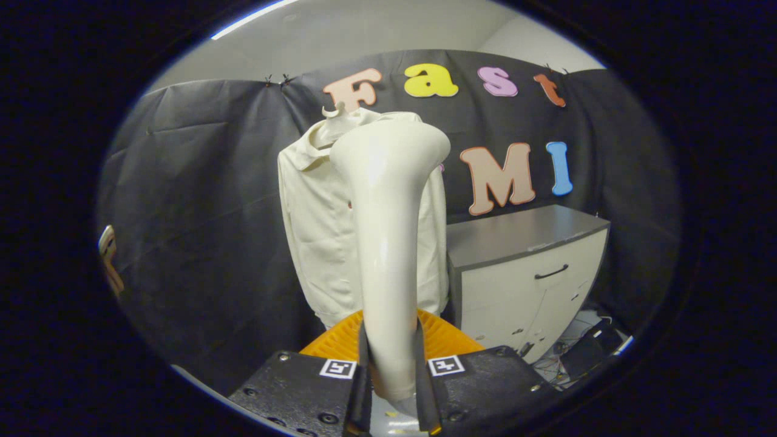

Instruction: Iron the clothes twice with a garment steamer, once on the left side and once on the right side.

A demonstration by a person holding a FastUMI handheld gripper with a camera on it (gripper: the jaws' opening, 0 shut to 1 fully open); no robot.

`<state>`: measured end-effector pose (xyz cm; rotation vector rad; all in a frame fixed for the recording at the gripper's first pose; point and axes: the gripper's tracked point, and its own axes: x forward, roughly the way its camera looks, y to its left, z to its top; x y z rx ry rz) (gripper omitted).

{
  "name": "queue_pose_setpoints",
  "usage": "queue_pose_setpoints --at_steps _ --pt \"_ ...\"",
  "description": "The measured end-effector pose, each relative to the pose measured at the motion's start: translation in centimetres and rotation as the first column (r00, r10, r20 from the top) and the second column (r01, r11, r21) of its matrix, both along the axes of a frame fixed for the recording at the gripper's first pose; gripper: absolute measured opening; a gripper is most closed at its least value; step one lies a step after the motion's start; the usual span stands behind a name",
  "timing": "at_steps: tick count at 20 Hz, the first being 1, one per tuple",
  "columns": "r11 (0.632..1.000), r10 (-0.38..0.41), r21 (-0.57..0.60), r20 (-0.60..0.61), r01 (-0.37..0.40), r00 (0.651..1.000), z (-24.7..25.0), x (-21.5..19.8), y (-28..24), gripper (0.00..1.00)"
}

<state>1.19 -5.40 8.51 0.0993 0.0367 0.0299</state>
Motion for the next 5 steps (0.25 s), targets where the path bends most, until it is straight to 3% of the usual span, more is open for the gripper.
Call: queue_pose_setpoints --at_steps 2,5 --pt "0.999 -0.041 -0.017 0.035 0.042 0.999 0.1 -0.8 -1.9 0.29" --pt "0.999 -0.037 0.020 0.040 0.036 0.999 -1.1 -1.5 -2.8 0.29"
